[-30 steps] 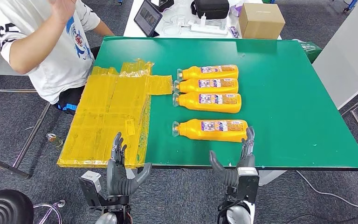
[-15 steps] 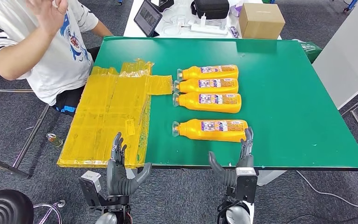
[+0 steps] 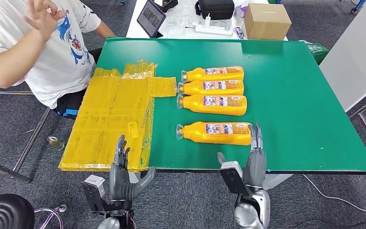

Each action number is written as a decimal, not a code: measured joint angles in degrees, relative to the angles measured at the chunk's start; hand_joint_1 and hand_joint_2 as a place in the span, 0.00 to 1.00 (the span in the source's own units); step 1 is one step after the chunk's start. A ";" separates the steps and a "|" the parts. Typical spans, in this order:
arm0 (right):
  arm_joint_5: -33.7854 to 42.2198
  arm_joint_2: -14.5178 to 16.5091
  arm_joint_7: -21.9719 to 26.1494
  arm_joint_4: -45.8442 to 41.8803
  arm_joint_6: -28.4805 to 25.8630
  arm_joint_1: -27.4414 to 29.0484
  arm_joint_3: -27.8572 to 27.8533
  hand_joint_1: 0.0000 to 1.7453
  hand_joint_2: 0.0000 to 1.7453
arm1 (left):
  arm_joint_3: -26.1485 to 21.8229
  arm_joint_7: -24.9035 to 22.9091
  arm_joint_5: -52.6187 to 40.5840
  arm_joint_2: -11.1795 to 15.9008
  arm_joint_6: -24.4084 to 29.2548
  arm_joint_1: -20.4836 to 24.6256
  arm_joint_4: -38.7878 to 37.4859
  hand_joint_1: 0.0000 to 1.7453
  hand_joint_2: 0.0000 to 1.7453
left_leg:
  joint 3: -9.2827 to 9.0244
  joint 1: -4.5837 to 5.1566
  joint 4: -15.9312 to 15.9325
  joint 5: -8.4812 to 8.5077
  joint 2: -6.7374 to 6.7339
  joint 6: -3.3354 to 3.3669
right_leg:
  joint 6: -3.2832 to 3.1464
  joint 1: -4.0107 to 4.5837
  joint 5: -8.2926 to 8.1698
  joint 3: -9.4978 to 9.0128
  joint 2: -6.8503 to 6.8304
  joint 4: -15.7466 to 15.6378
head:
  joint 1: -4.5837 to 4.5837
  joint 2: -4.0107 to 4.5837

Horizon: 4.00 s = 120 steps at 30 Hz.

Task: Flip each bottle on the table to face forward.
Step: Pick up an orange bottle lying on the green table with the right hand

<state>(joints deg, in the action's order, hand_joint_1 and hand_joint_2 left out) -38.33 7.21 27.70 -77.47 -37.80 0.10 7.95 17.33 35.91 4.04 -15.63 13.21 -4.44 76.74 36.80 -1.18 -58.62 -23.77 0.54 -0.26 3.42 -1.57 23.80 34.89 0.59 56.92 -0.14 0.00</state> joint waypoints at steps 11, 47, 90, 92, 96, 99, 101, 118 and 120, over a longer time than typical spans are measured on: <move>-11.54 -7.48 -13.29 6.15 6.63 -8.72 -2.75 0.00 1.00 | -0.82 -1.22 -1.86 -0.05 -1.35 -0.03 0.00 0.00 1.00 | 0.00 -0.01 -0.01 0.01 -0.01 0.01 | 0.00 0.02 -0.01 0.00 0.00 0.00 | 0.01 0.00; -12.91 -8.08 -19.75 41.37 29.97 -34.41 10.86 0.00 1.00 | -1.54 -2.81 -3.40 -0.49 -5.40 2.78 -4.31 0.00 1.00 | 0.03 -0.01 -0.02 0.06 -0.01 0.05 | 0.02 0.02 -0.03 0.01 0.00 0.01 | 0.00 0.00; -1.54 -15.70 -14.95 51.36 53.78 -47.47 29.05 0.01 1.00 | -3.23 -0.70 0.05 -1.21 -8.94 5.88 -11.47 0.00 1.00 | -0.22 -0.01 -0.04 0.08 -0.01 0.08 | 0.02 0.02 -0.05 -0.21 0.01 0.01 | 0.00 0.00; -1.45 -15.67 -15.27 51.56 53.56 -47.52 29.70 0.01 1.00 | -3.22 -0.70 0.13 -1.23 -9.02 5.95 -11.72 0.00 1.00 | -0.24 -0.01 -0.04 0.08 -0.01 0.08 | 0.02 0.02 -0.05 -0.24 0.01 0.01 | 0.00 0.00; -1.64 -14.92 -17.26 52.29 50.93 -47.32 31.39 0.01 1.00 | -3.21 -0.88 0.78 -1.30 -9.10 6.16 -12.16 0.00 1.00 | -0.29 -0.01 -0.04 0.08 -0.02 0.08 | 0.02 0.02 -0.05 -0.28 0.01 0.01 | 0.01 0.00; -1.84 -13.96 -18.69 52.98 49.23 -47.15 32.68 0.01 1.00 | -3.21 -1.10 1.24 -1.31 -9.10 6.25 -12.32 0.00 1.00 | -0.44 -0.02 -0.04 0.05 -0.03 0.07 | 0.02 0.02 -0.04 -0.38 0.03 0.00 | 0.01 0.00; -1.86 -13.54 -19.00 53.28 48.93 -47.13 33.20 0.00 1.00 | -3.21 -1.16 1.30 -1.31 -9.10 6.26 -12.33 0.00 1.00 | -0.54 -0.02 -0.03 0.03 -0.04 0.06 | 0.02 0.03 -0.03 -0.45 0.03 0.00 | 0.01 0.00; -0.36 -11.99 -19.34 54.39 43.48 -46.04 34.73 0.99 1.00 | -3.22 -1.57 1.66 -1.31 -8.81 6.43 -12.44 0.00 1.00 | -1.02 -0.02 -0.02 -0.03 -0.08 0.04 | 0.00 0.04 -0.03 -0.90 0.06 -0.02 | 0.00 0.00; -0.21 -12.00 -19.24 54.39 43.34 -46.03 34.71 0.99 1.00 | -3.22 -1.57 1.67 -1.31 -8.76 6.43 -12.44 0.00 1.00 | -1.02 -0.02 -0.02 -0.03 -0.08 0.04 | 0.00 0.04 -0.03 -0.90 0.06 -0.02 | 0.01 0.00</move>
<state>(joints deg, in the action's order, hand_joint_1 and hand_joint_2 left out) -38.54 -4.79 8.45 -23.08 5.54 -45.93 42.65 14.10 34.34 5.70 -16.94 4.45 1.99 64.30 35.79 -1.20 -58.64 -23.80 0.45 -0.23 3.42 -1.53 23.77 33.99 0.65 56.90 -0.13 0.00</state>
